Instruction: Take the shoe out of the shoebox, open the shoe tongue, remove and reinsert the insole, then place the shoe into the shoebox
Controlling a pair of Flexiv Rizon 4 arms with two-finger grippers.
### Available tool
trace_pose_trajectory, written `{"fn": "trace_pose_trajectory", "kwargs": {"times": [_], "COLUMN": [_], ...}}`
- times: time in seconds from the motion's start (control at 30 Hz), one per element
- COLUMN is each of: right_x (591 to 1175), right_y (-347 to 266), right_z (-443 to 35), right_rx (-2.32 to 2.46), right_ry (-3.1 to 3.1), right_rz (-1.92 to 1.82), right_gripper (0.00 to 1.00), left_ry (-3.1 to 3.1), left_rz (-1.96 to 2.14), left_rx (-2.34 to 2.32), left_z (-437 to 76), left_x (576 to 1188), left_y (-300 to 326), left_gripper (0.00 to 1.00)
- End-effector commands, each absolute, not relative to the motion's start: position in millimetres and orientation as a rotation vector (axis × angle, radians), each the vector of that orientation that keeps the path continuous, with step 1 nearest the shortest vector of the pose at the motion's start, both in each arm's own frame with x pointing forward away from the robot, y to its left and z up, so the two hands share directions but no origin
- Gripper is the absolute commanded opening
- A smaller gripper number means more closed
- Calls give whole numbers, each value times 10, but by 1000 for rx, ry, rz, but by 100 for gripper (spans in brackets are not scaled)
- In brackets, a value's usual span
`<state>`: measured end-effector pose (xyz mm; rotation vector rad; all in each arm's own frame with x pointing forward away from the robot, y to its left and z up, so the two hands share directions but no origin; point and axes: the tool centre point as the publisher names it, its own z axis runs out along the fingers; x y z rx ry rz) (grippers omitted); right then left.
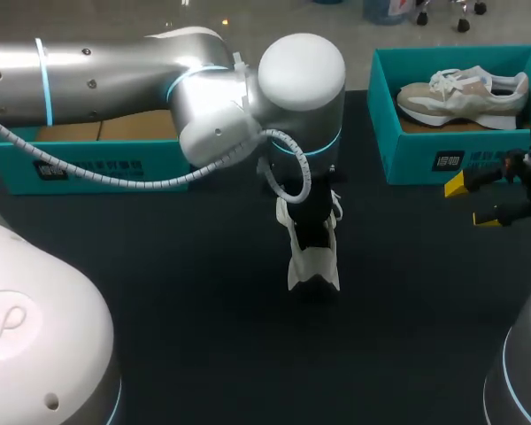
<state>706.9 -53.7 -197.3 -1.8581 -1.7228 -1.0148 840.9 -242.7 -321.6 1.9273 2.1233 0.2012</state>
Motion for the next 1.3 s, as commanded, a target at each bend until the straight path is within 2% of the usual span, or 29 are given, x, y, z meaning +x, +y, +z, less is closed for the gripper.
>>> {"fn": "trace_pose_trajectory", "kwargs": {"times": [0.03, 0.37, 1.07, 1.17, 1.2, 1.3], "right_x": [7062, 7062, 7062, 7062, 7062, 7062], "right_y": [-531, -531, -531, -531, -531, -531], "right_z": [-1975, -1975, -1975, -1975, -1975, -1975], "right_rx": [-1863, -1863, -1863, -1863, -1863, -1863], "right_ry": [-1723, -1723, -1723, -1723, -1723, -1723], "right_rz": [-1012, -1012, -1012, -1012, -1012, -1012], "right_gripper": [100, 100, 100, 100, 100, 100], "left_ry": [2147, 2319, 2319, 2675, 2799, 3074], "left_rz": [208, 128, 128, 208, 334, 303], "left_rx": [1906, 1659, 1659, 1289, 1123, 498], "left_z": [-3211, -3020, -3020, -3061, -3056, -3044], "left_x": [8353, 8309, 8309, 8197, 8149, 7981], "left_y": [-2407, -2331, -2331, -2303, -2274, -2157], "left_gripper": [0, 0, 0, 0, 0, 0]}}
